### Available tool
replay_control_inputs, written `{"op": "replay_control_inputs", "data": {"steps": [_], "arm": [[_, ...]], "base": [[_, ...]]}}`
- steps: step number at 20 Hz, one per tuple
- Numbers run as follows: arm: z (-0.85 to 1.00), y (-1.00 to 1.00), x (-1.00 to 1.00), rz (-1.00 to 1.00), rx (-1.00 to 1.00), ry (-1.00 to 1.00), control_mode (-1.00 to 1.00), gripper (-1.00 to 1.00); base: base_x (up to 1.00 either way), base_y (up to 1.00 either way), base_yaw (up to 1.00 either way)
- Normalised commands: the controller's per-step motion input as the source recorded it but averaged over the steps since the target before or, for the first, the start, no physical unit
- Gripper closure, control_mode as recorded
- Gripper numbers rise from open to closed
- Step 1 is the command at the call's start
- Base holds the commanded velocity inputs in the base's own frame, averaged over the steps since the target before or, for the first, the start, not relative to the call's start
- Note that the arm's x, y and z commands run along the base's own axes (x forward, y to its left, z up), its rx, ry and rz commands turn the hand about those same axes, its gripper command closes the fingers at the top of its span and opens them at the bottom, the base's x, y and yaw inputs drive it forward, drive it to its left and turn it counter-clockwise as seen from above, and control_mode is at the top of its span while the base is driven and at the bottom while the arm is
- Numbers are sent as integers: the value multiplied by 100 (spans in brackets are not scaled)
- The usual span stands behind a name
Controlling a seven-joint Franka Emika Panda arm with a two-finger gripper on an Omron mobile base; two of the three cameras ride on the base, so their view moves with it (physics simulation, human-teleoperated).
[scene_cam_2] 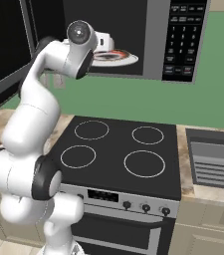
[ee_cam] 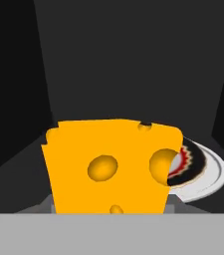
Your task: Pick the cheese from the counter and place it in the microwave. Then turn on the microwave.
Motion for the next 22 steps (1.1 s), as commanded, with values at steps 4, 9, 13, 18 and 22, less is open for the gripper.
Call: {"op": "replay_control_inputs", "data": {"steps": [4,9,13,18,22], "arm": [[0,-6,32,0,0,14,-100,100],[0,-3,30,0,0,7,-100,100],[0,-2,28,0,0,0,-100,100],[0,-2,20,0,0,0,-100,100],[-5,-1,18,0,0,0,-100,100]], "base": [[0,0,0],[0,0,0],[0,0,0],[0,0,0],[0,0,0]]}}
